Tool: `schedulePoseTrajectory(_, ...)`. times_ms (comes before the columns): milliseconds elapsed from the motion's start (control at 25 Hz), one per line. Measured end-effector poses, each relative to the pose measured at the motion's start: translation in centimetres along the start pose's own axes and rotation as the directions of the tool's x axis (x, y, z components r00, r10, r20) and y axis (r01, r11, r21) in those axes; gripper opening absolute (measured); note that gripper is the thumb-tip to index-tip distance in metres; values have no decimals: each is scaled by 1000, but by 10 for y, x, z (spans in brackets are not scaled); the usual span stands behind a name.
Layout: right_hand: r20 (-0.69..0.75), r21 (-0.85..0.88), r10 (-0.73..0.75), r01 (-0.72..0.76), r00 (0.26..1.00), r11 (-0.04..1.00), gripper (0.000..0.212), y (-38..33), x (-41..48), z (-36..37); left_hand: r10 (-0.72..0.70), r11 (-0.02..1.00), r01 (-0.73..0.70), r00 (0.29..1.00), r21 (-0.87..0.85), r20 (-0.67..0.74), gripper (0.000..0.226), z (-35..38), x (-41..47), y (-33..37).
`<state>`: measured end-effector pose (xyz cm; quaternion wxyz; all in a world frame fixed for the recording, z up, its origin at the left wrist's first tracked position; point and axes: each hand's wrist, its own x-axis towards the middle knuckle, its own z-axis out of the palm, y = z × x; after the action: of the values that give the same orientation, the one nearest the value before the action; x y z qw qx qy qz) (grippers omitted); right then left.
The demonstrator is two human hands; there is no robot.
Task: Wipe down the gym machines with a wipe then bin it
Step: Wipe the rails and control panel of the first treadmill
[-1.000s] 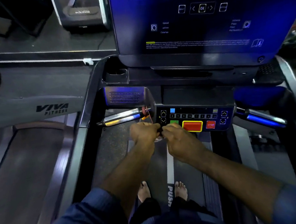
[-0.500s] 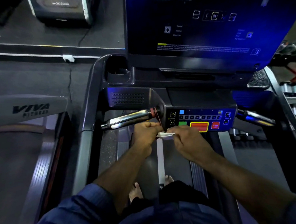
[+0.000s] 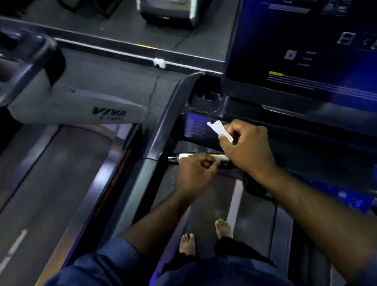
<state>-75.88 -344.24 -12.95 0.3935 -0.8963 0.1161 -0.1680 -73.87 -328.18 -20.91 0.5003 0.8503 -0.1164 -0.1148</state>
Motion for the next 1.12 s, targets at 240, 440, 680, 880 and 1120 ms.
schedulePoseTrajectory(240, 223, 161, -329, 298, 918, 941, 13, -17, 30, 100, 46, 831, 165, 931, 532, -361, 33, -89, -27, -42)
schedulePoseTrajectory(440, 526, 118, -601, 648, 602, 752, 46, -24, 22, 177, -341, 704, 504, 858, 500, -383, 88, -121, -90, -69)
schedulePoseTrajectory(680, 551, 69, -651, 748, 523, 660, 55, -19, 6, 182, -402, 648, 506, 862, 569, -308, 82, -134, -133, -92)
schedulePoseTrajectory(880, 671, 83, -662, 854, 334, 514, 76, -21, -34, 177, -343, 685, 504, 860, 526, -378, 67, -128, -141, -90)
schedulePoseTrajectory(1120, 688, -182, -462, 749, 560, 637, 90, -34, -24, 170, -312, 727, 447, 891, 521, -328, 58, -135, -144, -92)
